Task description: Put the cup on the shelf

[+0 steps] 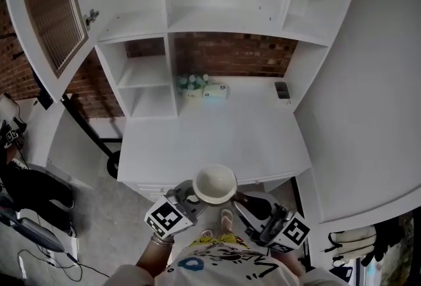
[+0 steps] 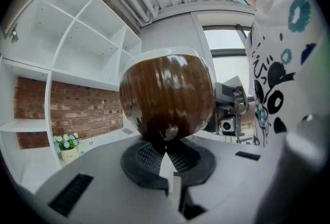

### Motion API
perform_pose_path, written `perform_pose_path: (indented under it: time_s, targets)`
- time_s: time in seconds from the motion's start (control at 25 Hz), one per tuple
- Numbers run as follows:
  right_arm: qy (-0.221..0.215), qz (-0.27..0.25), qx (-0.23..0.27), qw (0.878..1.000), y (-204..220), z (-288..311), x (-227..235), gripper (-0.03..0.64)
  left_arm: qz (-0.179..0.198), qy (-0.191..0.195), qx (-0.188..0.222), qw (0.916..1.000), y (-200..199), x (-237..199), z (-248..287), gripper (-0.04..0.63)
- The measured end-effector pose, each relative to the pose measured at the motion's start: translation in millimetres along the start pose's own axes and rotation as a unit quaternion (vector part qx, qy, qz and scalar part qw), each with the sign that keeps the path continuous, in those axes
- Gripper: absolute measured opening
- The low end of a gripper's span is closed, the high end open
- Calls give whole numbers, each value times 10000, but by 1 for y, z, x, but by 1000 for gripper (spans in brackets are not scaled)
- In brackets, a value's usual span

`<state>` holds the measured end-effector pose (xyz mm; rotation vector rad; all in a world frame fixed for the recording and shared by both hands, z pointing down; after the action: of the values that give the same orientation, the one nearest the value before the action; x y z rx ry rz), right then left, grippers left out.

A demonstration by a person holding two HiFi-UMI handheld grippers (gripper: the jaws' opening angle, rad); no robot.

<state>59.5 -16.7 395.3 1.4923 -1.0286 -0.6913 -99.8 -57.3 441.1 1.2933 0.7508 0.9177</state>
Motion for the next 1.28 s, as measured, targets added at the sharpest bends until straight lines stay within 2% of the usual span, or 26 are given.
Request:
perform_pose_path:
  time_s: [0.52, 0.8, 1.28]
  targets:
    - [-153, 112, -64, 9998, 5, 18, 44, 58, -82, -254, 1, 9996, 0, -35, 14, 15]
    - [-287, 173, 50, 9994, 0, 30, 99, 58, -33, -416, -59, 9991, -7, -73, 49, 15]
    - [-610, 109, 194, 9979, -32, 68, 206, 58, 156, -753, 53, 9970, -40, -158, 112, 15]
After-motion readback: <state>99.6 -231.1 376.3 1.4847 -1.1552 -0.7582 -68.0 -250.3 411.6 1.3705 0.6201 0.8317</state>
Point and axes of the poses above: the fingertips, and each gripper's own axes: z forward along the fingers, x to its right, y out of its underside, the point moved 8 cm from there along -z, backward along the fingers, and after that the axes turned 1 degree about -y, right-handed, at the moved point
